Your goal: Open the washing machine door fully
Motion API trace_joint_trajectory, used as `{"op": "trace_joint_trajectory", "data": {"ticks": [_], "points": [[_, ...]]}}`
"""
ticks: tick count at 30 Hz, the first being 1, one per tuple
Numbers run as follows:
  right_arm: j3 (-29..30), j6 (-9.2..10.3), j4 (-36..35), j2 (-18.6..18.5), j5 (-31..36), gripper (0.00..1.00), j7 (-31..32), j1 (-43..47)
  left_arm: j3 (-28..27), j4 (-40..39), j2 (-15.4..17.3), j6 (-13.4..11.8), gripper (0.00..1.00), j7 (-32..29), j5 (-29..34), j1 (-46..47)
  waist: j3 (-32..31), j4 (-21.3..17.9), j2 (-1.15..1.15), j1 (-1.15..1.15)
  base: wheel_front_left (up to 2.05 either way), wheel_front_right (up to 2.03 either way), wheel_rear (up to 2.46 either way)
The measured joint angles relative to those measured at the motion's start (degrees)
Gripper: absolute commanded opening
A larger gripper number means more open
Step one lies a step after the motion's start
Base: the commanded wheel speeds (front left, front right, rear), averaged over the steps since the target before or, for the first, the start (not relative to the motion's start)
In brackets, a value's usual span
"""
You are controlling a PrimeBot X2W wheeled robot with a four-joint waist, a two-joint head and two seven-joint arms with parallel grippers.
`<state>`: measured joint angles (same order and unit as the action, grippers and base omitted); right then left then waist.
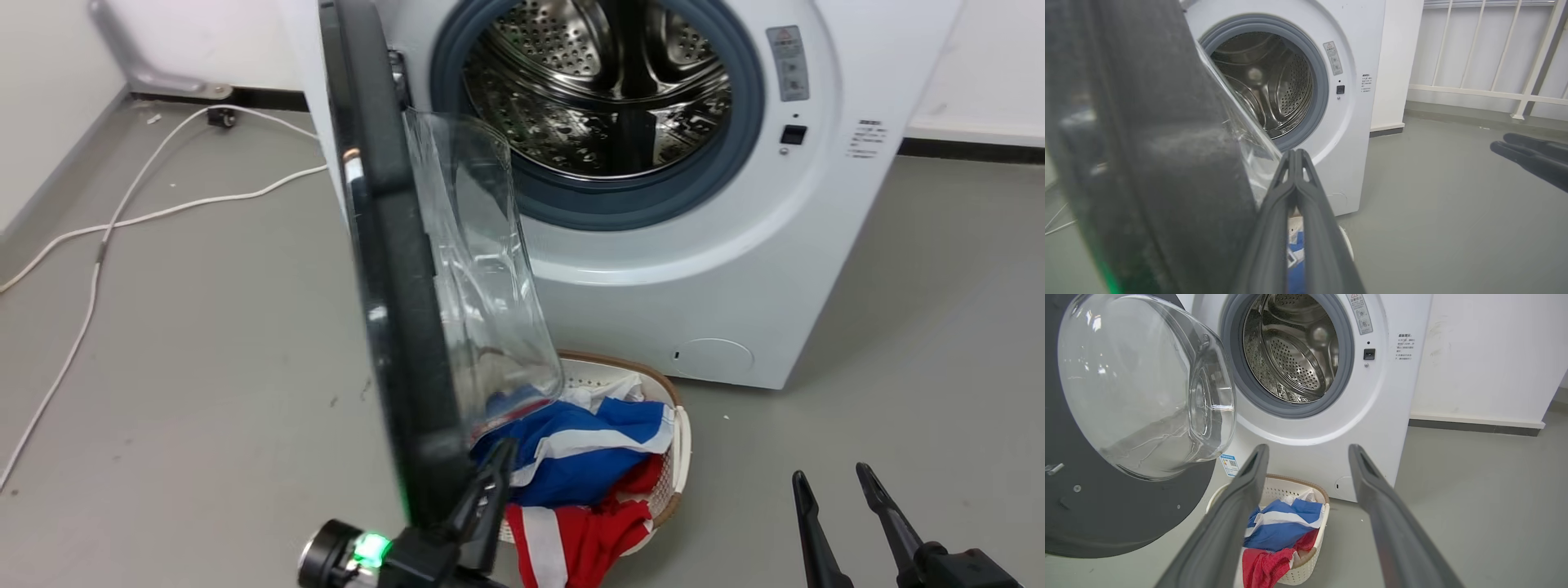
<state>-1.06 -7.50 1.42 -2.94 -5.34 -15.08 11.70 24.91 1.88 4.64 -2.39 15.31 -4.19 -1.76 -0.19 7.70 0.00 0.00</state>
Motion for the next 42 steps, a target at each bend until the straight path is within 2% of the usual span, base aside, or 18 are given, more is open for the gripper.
{"op": "trace_joint_trajectory", "data": {"ticks": [10, 17, 25, 42], "points": [[-0.37, 0.00, 0.33, 0.01, -0.16, 1.00, 0.00, 0.03, -5.31, -1.15, 1.69, -2.94, 0.00, -0.05, -1.72, -2.97, 0.72, 4.01, 0.00, 0.00, 0.00, 0.00, 0.00], [-0.29, 0.00, 0.09, 0.01, -0.14, 1.00, 0.00, -0.12, -12.57, -1.20, 4.34, -5.50, 0.00, -0.08, -3.87, -4.37, 1.90, 5.15, 0.00, 0.00, 0.00, 0.00, 0.00], [-0.26, 0.00, 0.14, 0.01, 0.46, 1.00, 0.00, -1.08, -20.73, 1.02, 8.10, -6.55, 0.00, -0.09, -6.76, -3.77, 3.42, 4.21, 0.00, 0.01, 0.00, 0.00, 0.00], [0.82, 0.00, -1.24, 0.01, 2.41, 1.00, 0.00, -4.30, -36.45, 6.48, 12.74, -7.95, 0.00, -0.09, -11.96, 6.53, 9.50, 1.61, 0.00, 0.01, 0.00, 0.00, 0.00]]}}
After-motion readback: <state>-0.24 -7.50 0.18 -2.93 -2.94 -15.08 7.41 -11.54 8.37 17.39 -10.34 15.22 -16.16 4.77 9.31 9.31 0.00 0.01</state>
